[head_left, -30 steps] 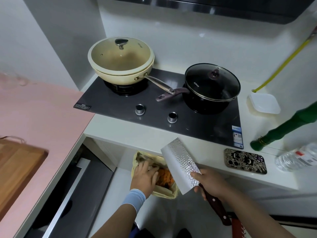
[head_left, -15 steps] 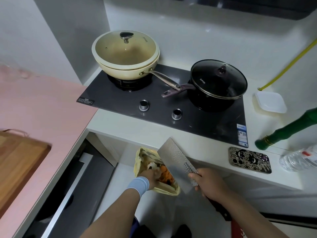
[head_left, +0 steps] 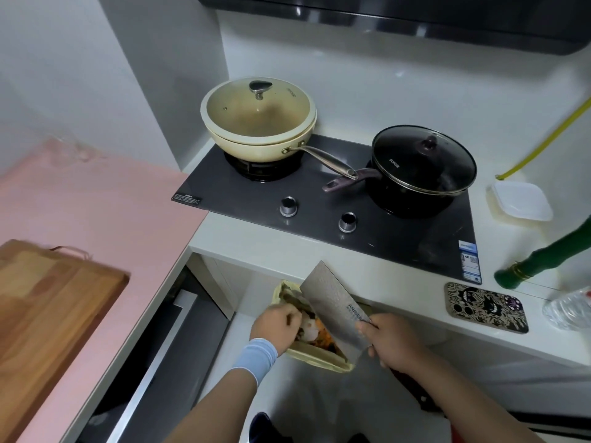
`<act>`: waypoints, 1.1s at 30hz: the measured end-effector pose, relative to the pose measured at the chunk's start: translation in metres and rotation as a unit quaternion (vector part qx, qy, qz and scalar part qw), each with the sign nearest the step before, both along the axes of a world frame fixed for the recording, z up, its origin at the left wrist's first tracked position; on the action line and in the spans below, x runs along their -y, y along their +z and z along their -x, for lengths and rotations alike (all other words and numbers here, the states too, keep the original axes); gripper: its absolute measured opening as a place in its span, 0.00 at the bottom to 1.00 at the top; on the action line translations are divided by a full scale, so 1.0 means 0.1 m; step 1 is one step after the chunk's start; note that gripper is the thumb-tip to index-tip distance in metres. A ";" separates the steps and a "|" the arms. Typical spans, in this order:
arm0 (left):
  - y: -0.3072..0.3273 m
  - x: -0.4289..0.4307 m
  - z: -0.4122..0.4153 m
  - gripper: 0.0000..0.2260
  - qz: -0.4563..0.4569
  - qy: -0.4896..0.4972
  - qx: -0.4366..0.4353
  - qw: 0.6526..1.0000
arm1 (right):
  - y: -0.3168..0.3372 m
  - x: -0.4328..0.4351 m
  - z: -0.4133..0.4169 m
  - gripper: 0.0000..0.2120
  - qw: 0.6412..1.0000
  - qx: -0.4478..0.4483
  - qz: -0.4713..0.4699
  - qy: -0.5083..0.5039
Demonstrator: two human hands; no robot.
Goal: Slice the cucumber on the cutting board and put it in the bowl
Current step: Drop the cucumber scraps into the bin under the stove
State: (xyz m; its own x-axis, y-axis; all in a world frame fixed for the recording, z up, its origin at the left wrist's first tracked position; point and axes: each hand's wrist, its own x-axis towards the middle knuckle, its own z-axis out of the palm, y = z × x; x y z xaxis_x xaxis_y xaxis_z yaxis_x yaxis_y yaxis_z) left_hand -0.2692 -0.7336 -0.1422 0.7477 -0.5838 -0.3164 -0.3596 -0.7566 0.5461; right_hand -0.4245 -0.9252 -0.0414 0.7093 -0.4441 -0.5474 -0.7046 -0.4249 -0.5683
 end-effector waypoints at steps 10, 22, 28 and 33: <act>0.26 -0.05 0.38 0.33 0.162 -0.326 0.185 0.913 | 0.09 -0.06 -0.20 0.16 0.983 0.028 -0.155 -0.096; 0.19 -0.21 -0.05 0.22 0.020 -0.005 0.107 0.994 | 0.31 0.12 0.13 0.19 0.998 0.023 -0.050 -0.002; 0.47 -0.32 -0.08 0.17 0.276 0.205 0.197 0.918 | 0.09 0.03 0.15 0.17 0.943 0.002 0.195 0.271; 0.52 -0.25 0.13 0.19 0.260 -0.022 0.163 0.951 | -0.11 -0.15 0.10 0.32 0.859 -0.024 0.356 0.366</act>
